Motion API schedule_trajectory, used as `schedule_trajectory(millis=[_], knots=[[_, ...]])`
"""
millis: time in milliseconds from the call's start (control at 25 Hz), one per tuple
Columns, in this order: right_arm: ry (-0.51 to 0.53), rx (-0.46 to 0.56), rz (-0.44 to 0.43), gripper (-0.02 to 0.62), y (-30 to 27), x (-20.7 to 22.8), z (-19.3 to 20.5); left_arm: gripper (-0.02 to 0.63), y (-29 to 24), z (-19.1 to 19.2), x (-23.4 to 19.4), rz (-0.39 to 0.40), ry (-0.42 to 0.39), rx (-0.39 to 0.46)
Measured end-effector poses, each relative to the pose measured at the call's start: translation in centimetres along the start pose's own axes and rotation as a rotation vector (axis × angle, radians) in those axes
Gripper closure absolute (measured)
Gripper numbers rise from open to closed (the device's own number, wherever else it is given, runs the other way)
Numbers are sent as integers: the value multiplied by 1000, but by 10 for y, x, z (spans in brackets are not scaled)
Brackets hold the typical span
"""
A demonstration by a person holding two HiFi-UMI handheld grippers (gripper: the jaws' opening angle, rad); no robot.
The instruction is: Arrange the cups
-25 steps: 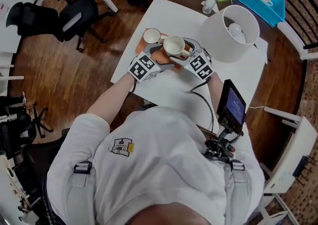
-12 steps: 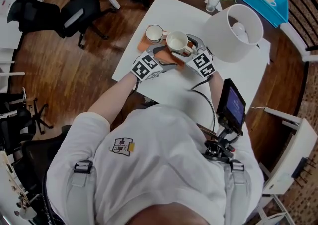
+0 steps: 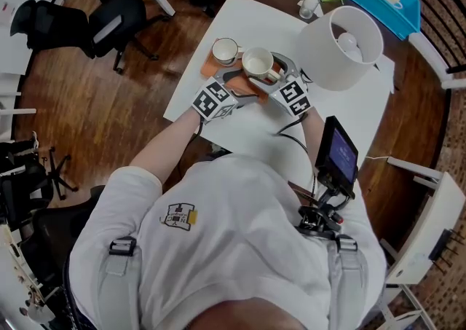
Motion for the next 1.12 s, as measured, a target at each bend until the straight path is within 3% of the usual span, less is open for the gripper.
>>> schedule_trajectory(millis=[440,600,760,840,1040,1120], knots=[[-23,-32,13,210,4,1,-3,204,18,19,1,8,16,3],[-56,-43,85,228,27,3,0,204,23,27,1,21,37,22],[-182,-65,211,265,78,-17,0,212,37,47,13,64,97,49],[-275,-61,273,305,96,-31,1,218,45,63,14,74,127,55],[-552,-100,463,582,150,-84,23,235,54,106,21,125,164,13],[-637,-138,513,595,166,-112,34,244,53,123,24,149,161,-17]])
Point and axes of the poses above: the fingertips, and each gripper's own axes: y backward along the fingers, x to its right, z out of its underside, the point moved 5 cm from there along y, backward along the fingers, and after that the axes turned 15 degrees about y, right-handed, at the moved point
